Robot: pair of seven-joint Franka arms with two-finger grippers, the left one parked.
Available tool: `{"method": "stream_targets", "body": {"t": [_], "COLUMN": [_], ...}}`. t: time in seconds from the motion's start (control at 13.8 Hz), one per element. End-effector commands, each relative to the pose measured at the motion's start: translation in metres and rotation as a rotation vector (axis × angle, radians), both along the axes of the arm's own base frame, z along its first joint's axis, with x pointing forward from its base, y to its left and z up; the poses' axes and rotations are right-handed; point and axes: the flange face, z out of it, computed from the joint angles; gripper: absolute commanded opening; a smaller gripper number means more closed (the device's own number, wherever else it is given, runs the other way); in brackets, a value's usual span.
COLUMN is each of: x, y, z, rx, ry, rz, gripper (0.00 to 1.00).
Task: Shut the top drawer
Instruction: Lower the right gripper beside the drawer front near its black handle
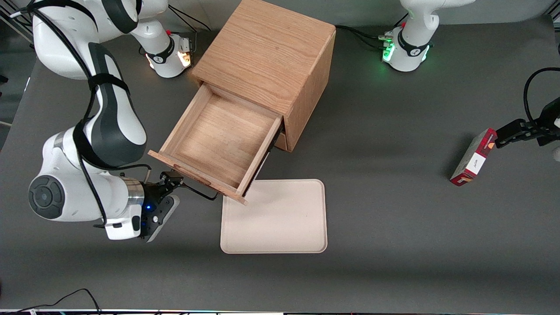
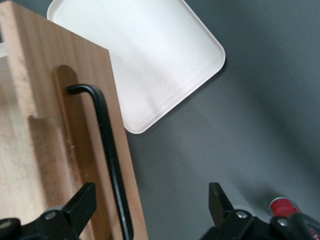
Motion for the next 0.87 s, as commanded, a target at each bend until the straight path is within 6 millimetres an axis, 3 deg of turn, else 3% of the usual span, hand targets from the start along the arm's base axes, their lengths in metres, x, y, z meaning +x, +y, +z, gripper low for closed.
{"method": "stream_targets", "body": {"t": [0.0, 0.29, 0.8], "x": [0.0, -0.002, -0.02], "y": [-0.003, -0.011, -0.007], "z": [-0.012, -0.024, -0.035], "rx": [0.019, 0.03, 0.023], "ry": [0.018, 0.068, 0.142], "rz": [-0.04, -0.087, -0.143], "gripper": [1.0, 1.0, 1.0]}}
